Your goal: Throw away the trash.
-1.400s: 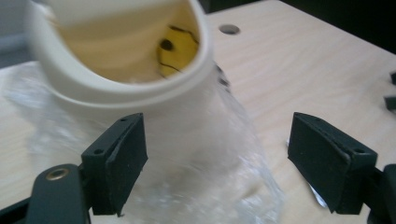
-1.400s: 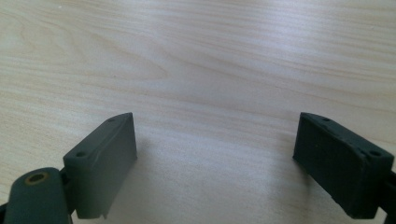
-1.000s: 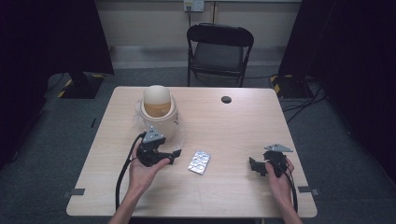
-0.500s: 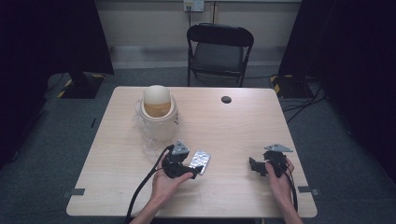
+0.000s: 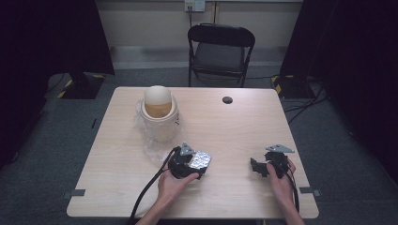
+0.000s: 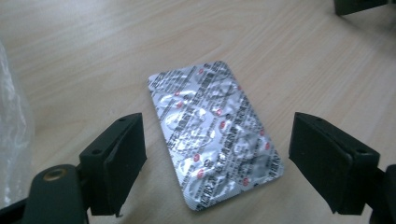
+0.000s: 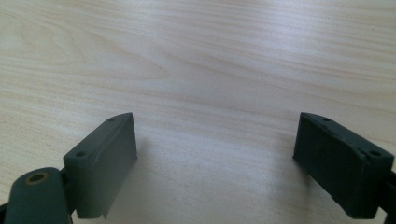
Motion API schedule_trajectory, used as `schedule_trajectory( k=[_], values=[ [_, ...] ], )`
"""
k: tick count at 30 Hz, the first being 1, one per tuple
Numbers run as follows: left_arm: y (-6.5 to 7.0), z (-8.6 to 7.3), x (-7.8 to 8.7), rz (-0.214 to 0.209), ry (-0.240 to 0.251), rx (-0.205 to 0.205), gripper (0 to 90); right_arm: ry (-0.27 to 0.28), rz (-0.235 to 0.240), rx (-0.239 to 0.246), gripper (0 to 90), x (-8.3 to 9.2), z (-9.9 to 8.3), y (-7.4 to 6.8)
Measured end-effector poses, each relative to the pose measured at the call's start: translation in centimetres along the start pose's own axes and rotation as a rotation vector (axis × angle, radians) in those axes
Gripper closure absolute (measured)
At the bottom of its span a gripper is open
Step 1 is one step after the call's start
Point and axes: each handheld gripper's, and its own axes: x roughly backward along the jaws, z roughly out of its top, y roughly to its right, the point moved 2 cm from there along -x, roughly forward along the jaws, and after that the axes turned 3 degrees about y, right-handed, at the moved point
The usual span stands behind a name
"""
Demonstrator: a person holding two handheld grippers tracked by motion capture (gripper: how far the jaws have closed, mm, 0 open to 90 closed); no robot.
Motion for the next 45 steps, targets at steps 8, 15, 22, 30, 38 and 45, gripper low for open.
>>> schedule_trajectory(
  k=[8,15,22,30,38,45],
  values=[
    [0.8,-0.2,-0.9,0.026,-0.019,-0.059,17.6,0.0,0.0,0.0,12.2,0.0,0.0,0.0],
    [1.5,-0.5,-1.4,0.085,-0.022,-0.135,15.2,0.0,0.0,0.001,12.3,0.0,0.0,0.0],
    [0.5,-1.0,-0.4,0.076,0.017,-0.14,33.0,0.001,0.0,0.001,12.3,0.0,0.0,0.0],
    [0.1,-1.1,-0.4,0.061,0.034,-0.149,32.6,0.0,0.0,0.0,12.2,0.0,0.0,0.0],
    [-0.1,-0.8,-0.5,0.061,0.017,-0.163,34.0,0.0,0.0,0.001,12.3,0.0,0.0,0.0],
    [-0.8,-0.8,-0.3,0.063,0.019,-0.161,34.2,0.0,0.0,0.0,12.2,0.0,0.0,0.0]
  ],
)
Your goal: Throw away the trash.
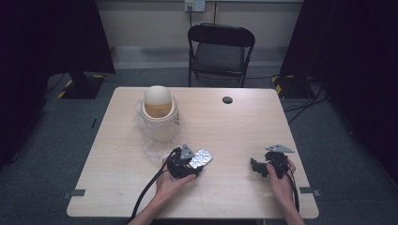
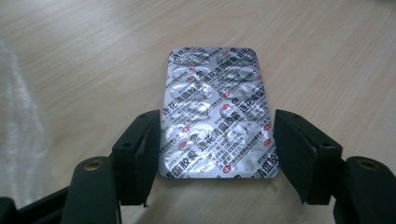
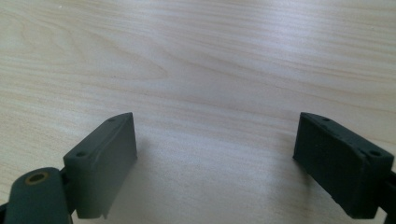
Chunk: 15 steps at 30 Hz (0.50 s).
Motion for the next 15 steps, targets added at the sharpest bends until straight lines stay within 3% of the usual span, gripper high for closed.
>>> schedule_trajectory(
  k=[10,15],
  values=[
    [-0.1,0.8,1.2,-0.025,0.045,0.011,34.2,0.0,0.0,0.0,12.2,0.0,0.0,0.0],
    [-0.1,1.1,2.3,-0.022,0.066,-0.013,34.2,0.0,0.0,0.001,12.3,0.0,0.0,0.0]
  ],
)
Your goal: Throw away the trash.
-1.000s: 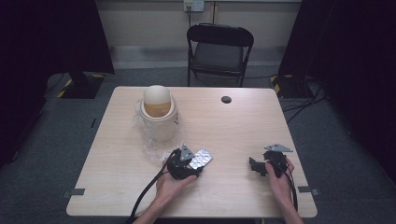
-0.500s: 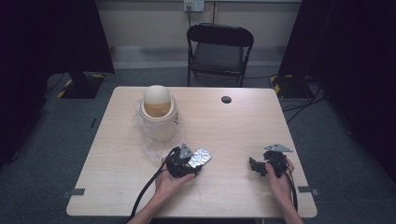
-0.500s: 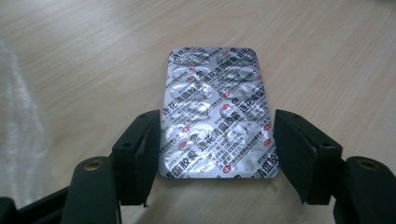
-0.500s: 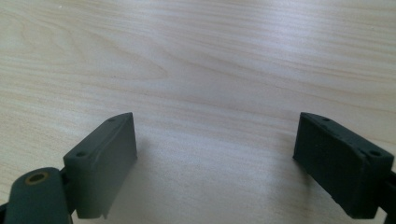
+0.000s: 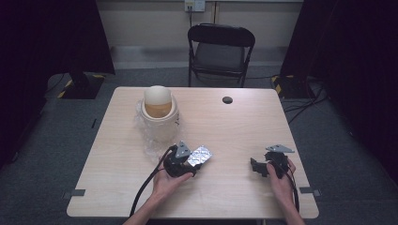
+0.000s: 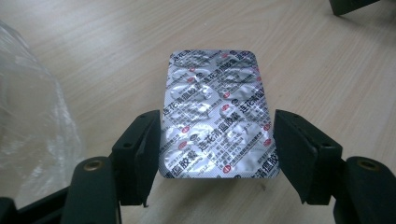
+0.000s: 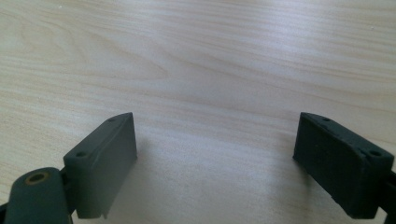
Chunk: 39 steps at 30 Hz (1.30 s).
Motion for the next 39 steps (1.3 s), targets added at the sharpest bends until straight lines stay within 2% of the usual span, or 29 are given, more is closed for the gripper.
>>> schedule_trajectory(
  k=[7,10,14,20,29,34,39],
  values=[
    [-0.4,0.4,1.7,0.01,0.027,0.009,34.2,0.0,0.0,0.0,12.2,0.0,0.0,0.0],
    [-0.9,0.5,2.6,0.013,0.047,0.04,34.2,0.0,0.0,0.0,12.3,0.0,0.0,0.0],
    [-1.3,0.7,3.7,0.023,0.059,0.039,34.2,0.0,-0.001,0.0,12.3,0.0,0.0,0.0],
    [-2.4,1.5,5.4,0.05,0.101,0.071,34.2,0.0,-0.001,-0.001,12.3,0.0,0.0,0.0],
    [-3.2,2.1,7.0,0.065,0.116,0.068,34.2,0.0,0.0,0.0,12.3,0.0,0.0,0.0],
    [-3.5,2.2,7.6,0.049,0.128,0.06,34.2,0.0,-0.001,-0.001,12.2,0.0,0.0,0.0],
    [-3.9,2.7,8.3,0.069,0.13,0.05,34.2,0.0,-0.001,-0.001,12.2,0.0,0.0,0.0]
  ],
)
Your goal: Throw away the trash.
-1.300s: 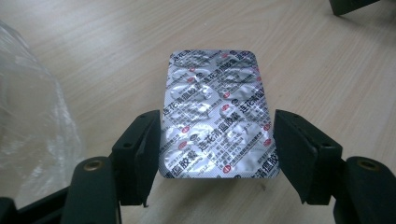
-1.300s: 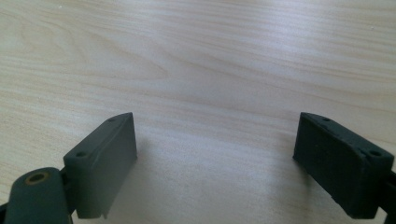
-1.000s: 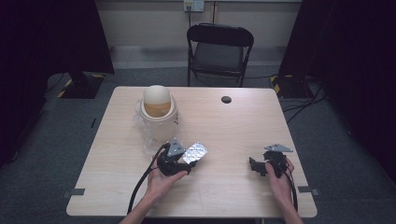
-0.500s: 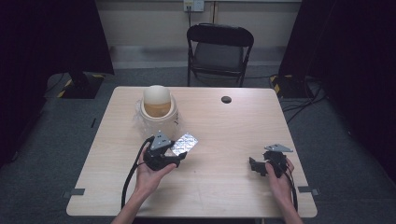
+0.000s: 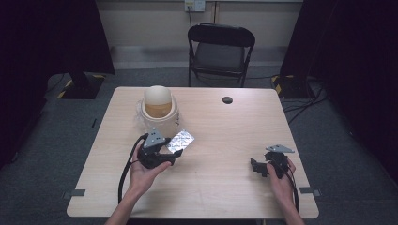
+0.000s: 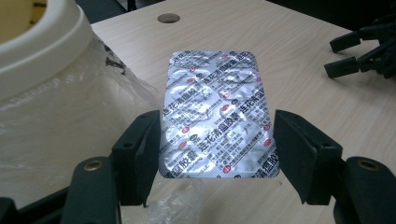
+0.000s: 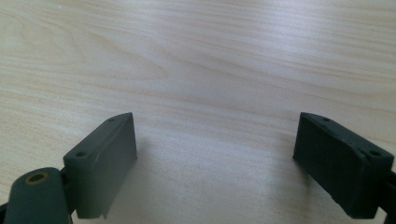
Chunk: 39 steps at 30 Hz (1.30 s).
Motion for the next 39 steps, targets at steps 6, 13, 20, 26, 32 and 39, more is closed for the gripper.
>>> schedule_trajectory(
  k=[6,13,20,26,32,39],
  values=[
    [-1.0,1.0,0.9,0.025,0.015,0.003,34.2,0.0,0.0,0.0,12.2,0.0,0.0,0.0],
    [-1.7,1.6,1.1,0.048,0.011,0.004,34.2,0.0,0.0,0.0,12.2,0.0,0.0,0.0],
    [-3.5,2.2,1.9,0.088,0.016,0.027,34.2,0.0,0.0,0.0,12.2,0.0,0.0,0.0],
    [-4.5,2.5,2.2,0.109,0.01,0.033,34.2,0.0,0.0,0.0,12.2,0.0,0.0,0.0],
    [-5.6,3.3,2.3,0.141,0.0,0.036,34.2,0.0,0.0,0.0,12.2,0.0,0.0,0.0],
    [-6.9,3.6,2.1,0.172,-0.026,0.05,34.2,0.0,0.0,0.0,12.2,0.0,0.0,0.0]
  ],
)
